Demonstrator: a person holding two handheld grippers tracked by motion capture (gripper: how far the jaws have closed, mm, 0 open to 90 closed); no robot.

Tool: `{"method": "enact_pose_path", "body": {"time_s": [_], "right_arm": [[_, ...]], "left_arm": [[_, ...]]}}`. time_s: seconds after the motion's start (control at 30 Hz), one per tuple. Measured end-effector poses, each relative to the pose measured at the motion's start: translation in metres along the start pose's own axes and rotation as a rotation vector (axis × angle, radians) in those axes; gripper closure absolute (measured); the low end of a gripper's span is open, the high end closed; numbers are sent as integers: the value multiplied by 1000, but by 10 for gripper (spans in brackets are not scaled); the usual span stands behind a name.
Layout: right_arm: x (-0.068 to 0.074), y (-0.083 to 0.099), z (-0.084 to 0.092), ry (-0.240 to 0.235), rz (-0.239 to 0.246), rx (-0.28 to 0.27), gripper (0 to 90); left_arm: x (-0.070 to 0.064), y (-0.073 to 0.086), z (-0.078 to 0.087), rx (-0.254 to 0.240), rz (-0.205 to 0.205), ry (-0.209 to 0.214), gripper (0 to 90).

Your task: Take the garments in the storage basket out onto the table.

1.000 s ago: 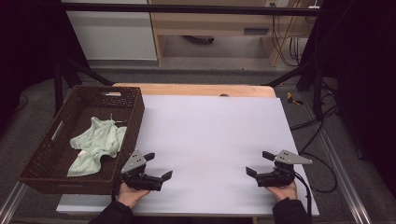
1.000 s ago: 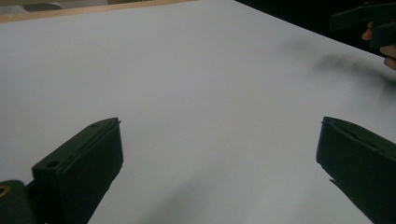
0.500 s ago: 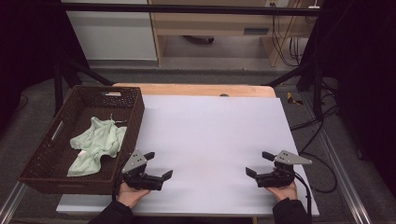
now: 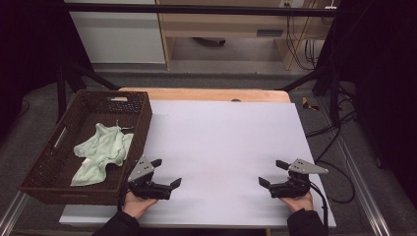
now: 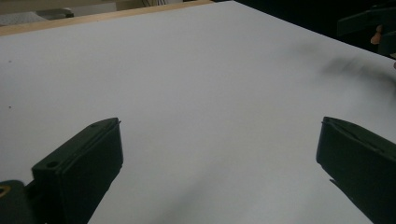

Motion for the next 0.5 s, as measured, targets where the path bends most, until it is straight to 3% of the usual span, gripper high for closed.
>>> {"method": "enact_pose_path", "body": {"time_s": [0.5], "right_arm": [[0,0,0,1,1,0,7]], "left_arm": [[-1,-10,7,5,1,-44,3]]}}
Point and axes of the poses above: each handheld gripper's, and its own axes: z roughly backward along the jaws, y roughly out of its underside, x roughly to its left, the point moved 9 cm from there along -z, roughly forward along the jaws, and after that the axes turned 15 degrees about z, right-handed, at the moved point
